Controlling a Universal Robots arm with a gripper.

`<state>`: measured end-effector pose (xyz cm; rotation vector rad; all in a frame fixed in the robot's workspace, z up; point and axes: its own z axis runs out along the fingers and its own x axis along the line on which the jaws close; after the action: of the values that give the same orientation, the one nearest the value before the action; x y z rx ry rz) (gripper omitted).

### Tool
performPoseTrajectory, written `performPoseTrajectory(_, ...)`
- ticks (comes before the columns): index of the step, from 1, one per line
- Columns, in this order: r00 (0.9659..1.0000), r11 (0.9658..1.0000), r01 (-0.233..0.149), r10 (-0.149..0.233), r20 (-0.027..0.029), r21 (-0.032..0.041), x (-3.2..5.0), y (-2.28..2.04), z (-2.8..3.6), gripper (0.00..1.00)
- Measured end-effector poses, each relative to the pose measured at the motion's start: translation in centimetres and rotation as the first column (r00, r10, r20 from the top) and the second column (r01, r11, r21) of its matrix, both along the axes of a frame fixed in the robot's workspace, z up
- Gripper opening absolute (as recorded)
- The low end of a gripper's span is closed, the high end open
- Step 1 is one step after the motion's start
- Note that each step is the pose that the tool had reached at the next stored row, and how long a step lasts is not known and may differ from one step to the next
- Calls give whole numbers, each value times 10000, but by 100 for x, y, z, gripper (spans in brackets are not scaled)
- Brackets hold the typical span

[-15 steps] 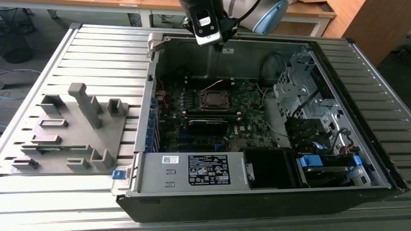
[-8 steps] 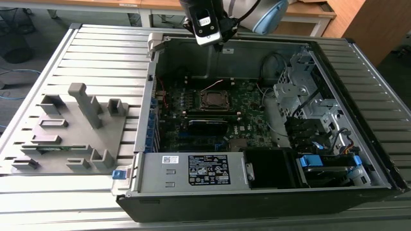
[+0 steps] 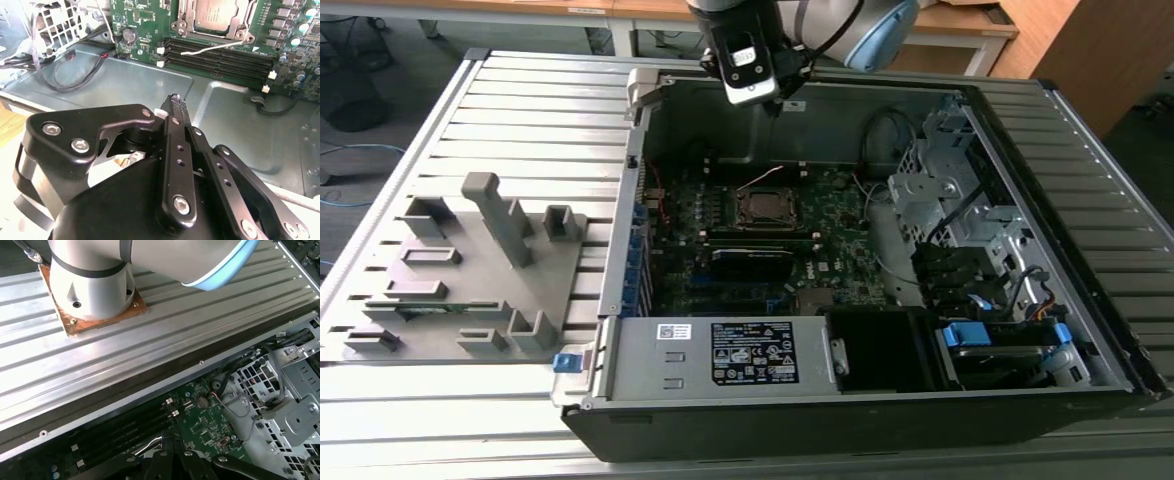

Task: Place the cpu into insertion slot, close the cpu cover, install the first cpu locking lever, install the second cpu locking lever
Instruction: 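Install the first cpu locking lever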

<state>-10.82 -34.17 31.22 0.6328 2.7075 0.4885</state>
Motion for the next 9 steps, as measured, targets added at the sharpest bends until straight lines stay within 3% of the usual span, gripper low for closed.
performPoseTrajectory(5, 10000, 10000, 62, -62, 0, -14, -2, 0, -75, 10)
performPoseTrajectory(9, 10000, 10000, 73, -73, 0, -62, -2, -1, -80, 10)
